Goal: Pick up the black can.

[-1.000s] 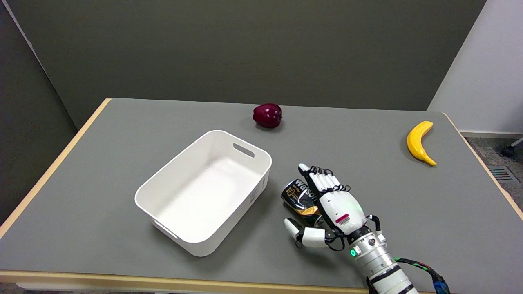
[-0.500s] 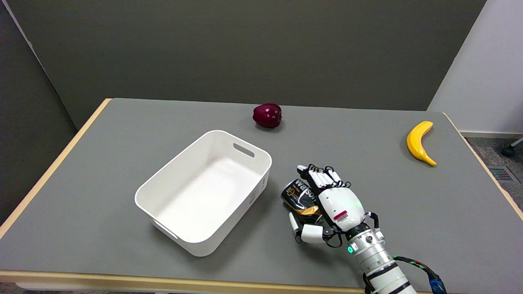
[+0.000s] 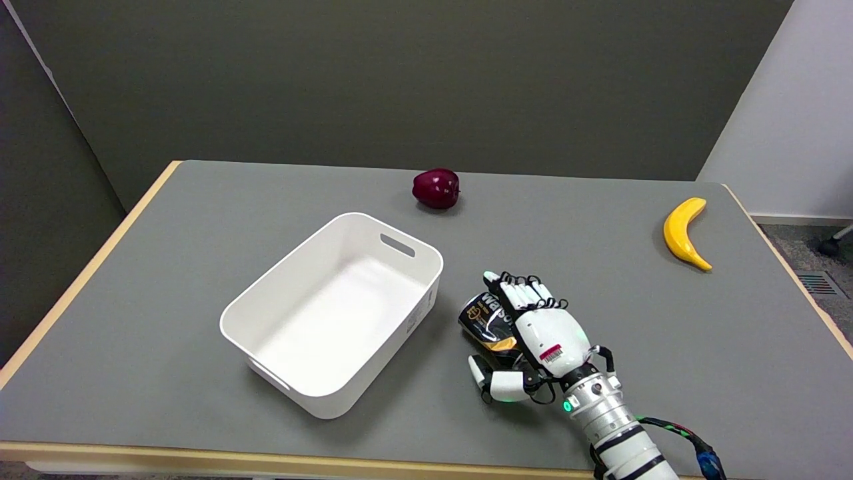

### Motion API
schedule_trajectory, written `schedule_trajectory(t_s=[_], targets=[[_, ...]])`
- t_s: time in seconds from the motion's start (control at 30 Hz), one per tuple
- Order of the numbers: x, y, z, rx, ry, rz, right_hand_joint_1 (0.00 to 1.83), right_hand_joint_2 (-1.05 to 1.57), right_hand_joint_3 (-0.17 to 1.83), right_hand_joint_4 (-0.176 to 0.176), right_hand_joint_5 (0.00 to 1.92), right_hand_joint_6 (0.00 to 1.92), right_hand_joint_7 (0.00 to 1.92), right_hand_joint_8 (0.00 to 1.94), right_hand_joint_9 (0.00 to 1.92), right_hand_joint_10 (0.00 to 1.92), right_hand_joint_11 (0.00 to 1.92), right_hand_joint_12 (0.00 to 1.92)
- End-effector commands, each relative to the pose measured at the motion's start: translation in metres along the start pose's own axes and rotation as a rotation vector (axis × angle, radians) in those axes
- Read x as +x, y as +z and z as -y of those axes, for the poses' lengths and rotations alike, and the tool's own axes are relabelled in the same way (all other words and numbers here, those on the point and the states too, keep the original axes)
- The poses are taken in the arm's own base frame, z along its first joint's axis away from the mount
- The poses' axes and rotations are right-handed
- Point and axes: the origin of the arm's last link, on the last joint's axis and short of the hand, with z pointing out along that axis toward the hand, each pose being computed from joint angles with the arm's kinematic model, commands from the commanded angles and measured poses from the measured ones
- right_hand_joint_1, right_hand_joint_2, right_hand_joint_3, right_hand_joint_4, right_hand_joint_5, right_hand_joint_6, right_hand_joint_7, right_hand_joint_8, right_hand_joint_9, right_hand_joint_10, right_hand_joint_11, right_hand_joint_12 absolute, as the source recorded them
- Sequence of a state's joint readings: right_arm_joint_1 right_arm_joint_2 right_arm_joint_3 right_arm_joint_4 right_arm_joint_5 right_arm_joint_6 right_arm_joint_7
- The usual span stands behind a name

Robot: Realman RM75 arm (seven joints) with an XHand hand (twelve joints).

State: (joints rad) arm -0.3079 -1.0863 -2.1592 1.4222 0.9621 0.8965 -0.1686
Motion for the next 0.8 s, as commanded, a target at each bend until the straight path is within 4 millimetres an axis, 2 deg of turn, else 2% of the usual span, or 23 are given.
schedule_trajectory(t_s=[0.03, 0.17, 0.27, 0.3, 0.37, 0.43, 0.5, 0.53, 0.7, 0.8], targets=[[-0.005, 0.002, -0.010, -0.031, -0.063, 0.055, 0.69, 0.60, 0.92, -0.176, 0.02, 0.22, 0.15, 0.54, 0.13, 0.82, 0.00, 1.08], [-0.002, 0.005, -0.010, -0.020, -0.079, 0.036, 0.76, 0.64, 0.86, -0.176, 0.00, 0.31, 0.24, 0.56, 0.15, 0.89, 0.00, 1.10], [0.001, 0.009, -0.008, 0.017, -0.126, 0.013, 0.87, 0.69, 0.89, -0.176, 0.06, 0.35, 0.38, 0.84, 0.33, 1.05, 0.06, 1.28], [0.001, 0.010, -0.007, 0.029, -0.138, 0.008, 0.89, 0.71, 0.90, -0.176, 0.09, 0.38, 0.39, 0.99, 0.39, 1.12, 0.12, 1.34], [0.002, 0.014, -0.005, 0.042, -0.150, 0.003, 0.93, 0.80, 0.86, -0.176, 0.22, 0.53, 0.32, 1.56, 0.57, 1.32, 0.30, 1.52], [0.004, 0.017, -0.005, 0.048, -0.155, 0.002, 1.22, 1.22, 0.42, -0.176, 0.25, 0.81, 0.47, 1.86, 0.59, 1.44, 0.38, 1.64], [0.006, 0.020, -0.005, 0.056, -0.160, -0.005, 1.09, 1.35, 0.17, -0.176, 0.32, 1.50, 0.56, 1.93, 0.64, 1.61, 0.27, 1.87], [0.008, 0.022, -0.005, 0.059, -0.162, -0.008, 1.08, 1.37, 0.14, -0.176, 0.33, 1.60, 0.57, 1.94, 0.66, 1.64, 0.23, 1.91], [0.017, 0.033, -0.008, 0.071, -0.168, -0.024, 1.09, 1.34, 0.18, -0.176, 0.38, 1.58, 0.59, 1.94, 0.68, 1.75, 0.08, 1.92], [0.027, 0.043, -0.009, 0.086, -0.183, -0.048, 1.11, 1.38, 0.06, -0.176, 0.40, 1.55, 0.59, 1.93, 0.73, 1.78, 0.12, 1.92]])
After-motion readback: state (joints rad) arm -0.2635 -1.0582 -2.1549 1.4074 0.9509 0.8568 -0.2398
